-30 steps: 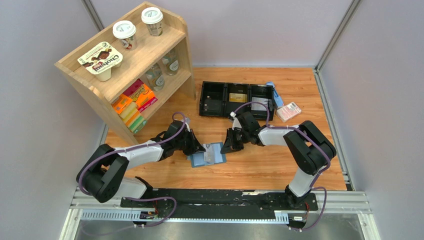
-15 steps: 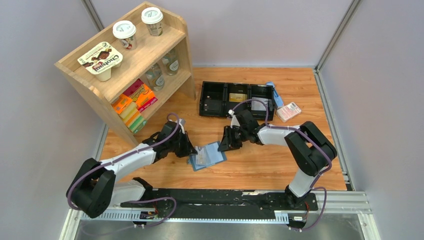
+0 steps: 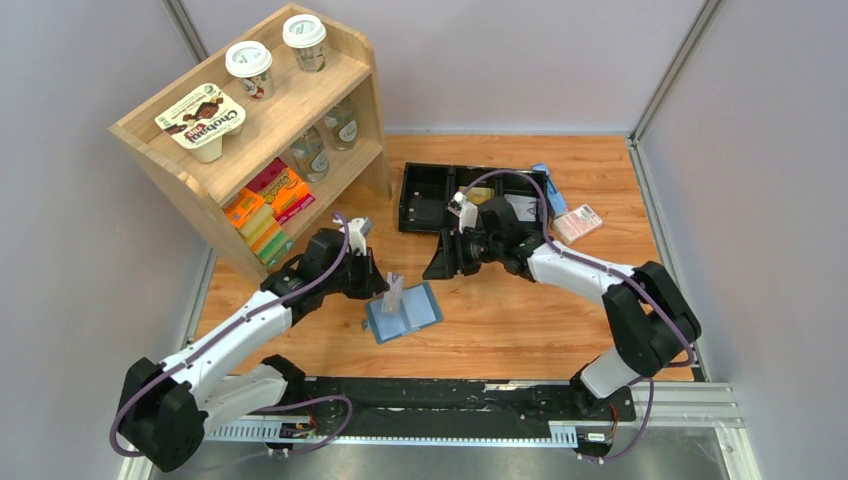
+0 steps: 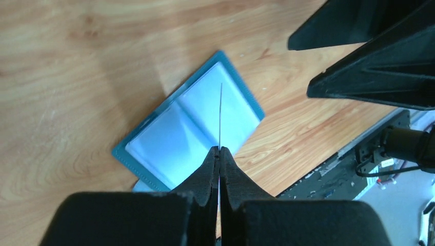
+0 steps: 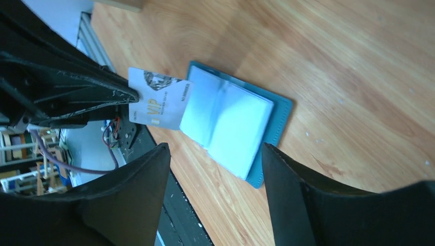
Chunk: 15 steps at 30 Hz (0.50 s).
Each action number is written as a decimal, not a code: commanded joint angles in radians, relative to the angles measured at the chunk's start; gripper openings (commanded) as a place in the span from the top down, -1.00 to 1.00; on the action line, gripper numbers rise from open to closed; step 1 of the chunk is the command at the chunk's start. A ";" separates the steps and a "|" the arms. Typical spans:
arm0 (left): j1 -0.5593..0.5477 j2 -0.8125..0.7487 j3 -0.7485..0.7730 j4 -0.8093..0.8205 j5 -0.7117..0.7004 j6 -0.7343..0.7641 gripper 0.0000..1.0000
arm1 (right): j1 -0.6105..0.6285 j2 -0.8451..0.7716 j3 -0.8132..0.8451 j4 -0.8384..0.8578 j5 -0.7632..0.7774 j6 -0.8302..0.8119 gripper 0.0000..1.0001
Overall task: Take the credit cards out of the card holder
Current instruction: Place the credit card in the storage box.
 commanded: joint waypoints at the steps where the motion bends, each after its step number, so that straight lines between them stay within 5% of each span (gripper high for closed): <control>1: 0.004 -0.043 0.083 -0.009 0.101 0.175 1.00 | -0.002 -0.075 0.057 0.004 -0.112 -0.128 -0.45; 6: 0.003 -0.074 0.155 -0.012 0.270 0.328 1.00 | -0.002 -0.142 0.088 -0.051 -0.207 -0.248 -0.63; 15: 0.004 -0.066 0.283 -0.066 0.495 0.448 1.00 | 0.001 -0.151 0.189 -0.130 -0.391 -0.335 -0.62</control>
